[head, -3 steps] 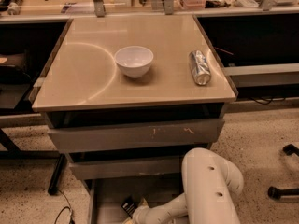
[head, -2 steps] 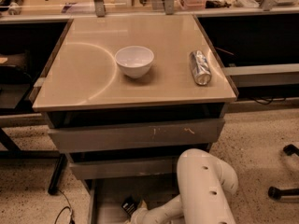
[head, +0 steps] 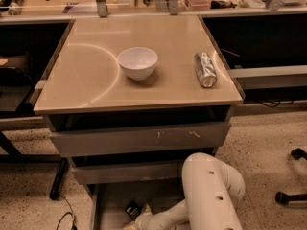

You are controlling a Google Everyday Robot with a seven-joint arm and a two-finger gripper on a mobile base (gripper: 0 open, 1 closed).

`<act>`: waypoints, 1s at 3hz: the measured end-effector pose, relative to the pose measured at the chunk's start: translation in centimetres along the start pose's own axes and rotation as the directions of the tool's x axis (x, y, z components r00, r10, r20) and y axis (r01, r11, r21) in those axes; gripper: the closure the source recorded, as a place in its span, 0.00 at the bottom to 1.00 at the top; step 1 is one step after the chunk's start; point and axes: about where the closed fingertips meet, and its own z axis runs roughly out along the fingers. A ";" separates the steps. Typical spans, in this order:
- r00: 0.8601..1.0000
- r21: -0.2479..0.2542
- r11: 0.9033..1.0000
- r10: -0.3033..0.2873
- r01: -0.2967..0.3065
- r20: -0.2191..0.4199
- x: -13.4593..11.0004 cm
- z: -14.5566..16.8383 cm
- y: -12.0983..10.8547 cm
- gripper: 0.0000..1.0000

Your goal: Pick rxbar chocolate from bottom drawer and place on counter

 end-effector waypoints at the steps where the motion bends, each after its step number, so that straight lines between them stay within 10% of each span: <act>1: 1.000 0.000 1.000 0.000 0.000 0.000 0.0 0.0 0.0 0.63; 3: 1.000 0.000 1.000 0.000 0.000 0.000 0.0 0.0 0.0 1.00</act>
Offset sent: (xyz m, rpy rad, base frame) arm 0.0000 0.0000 0.0000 0.0000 0.0000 0.0000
